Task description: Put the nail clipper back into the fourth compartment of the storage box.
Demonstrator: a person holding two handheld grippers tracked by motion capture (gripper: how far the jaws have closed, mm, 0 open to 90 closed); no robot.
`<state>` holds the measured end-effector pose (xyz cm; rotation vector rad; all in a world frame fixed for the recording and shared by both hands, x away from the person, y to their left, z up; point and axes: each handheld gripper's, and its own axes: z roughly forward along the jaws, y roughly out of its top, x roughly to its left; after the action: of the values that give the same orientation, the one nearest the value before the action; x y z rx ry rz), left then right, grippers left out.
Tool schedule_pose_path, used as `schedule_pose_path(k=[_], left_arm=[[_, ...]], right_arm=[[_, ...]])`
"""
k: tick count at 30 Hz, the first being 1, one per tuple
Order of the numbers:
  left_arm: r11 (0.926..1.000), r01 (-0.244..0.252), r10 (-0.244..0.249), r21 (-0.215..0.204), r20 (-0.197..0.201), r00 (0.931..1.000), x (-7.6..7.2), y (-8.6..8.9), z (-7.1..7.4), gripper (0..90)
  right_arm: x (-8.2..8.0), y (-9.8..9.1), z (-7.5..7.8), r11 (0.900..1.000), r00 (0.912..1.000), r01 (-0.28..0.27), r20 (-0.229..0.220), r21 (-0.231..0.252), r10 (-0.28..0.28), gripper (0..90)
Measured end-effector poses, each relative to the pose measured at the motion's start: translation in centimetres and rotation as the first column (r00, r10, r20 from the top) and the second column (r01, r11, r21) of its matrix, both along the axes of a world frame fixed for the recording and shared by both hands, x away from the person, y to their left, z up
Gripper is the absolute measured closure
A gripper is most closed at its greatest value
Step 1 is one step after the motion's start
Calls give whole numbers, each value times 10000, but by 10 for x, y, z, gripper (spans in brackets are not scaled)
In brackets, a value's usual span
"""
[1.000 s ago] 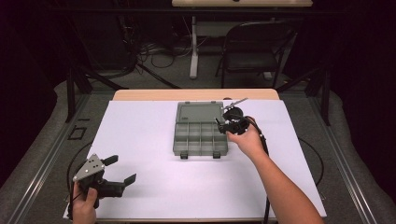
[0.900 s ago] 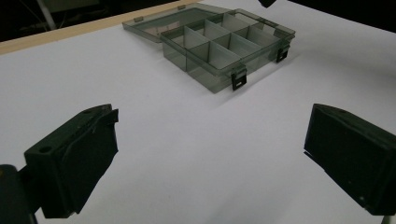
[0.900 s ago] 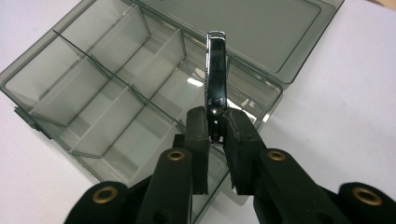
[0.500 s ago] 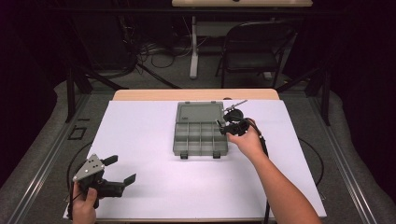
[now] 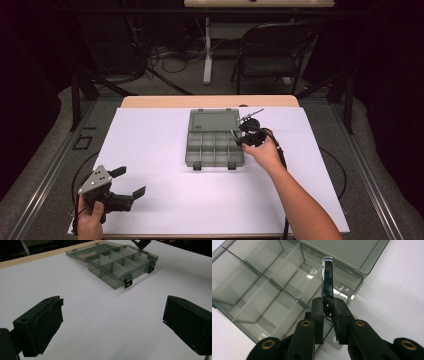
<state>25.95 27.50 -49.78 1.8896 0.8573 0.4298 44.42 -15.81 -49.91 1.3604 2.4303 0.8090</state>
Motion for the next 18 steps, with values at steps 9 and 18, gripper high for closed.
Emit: schedule_pose_path(k=[9,18], left_arm=[[10000,2,-2,9,-6,10000,0,0,0,25],[10000,6,-5,30,-16,10000,0,0,0,25]], right_arm=[[0,1,-1,10000,9999,14,104,48,-15,801],[1,2,0,10000,9997,69,255,-13,-68,799]])
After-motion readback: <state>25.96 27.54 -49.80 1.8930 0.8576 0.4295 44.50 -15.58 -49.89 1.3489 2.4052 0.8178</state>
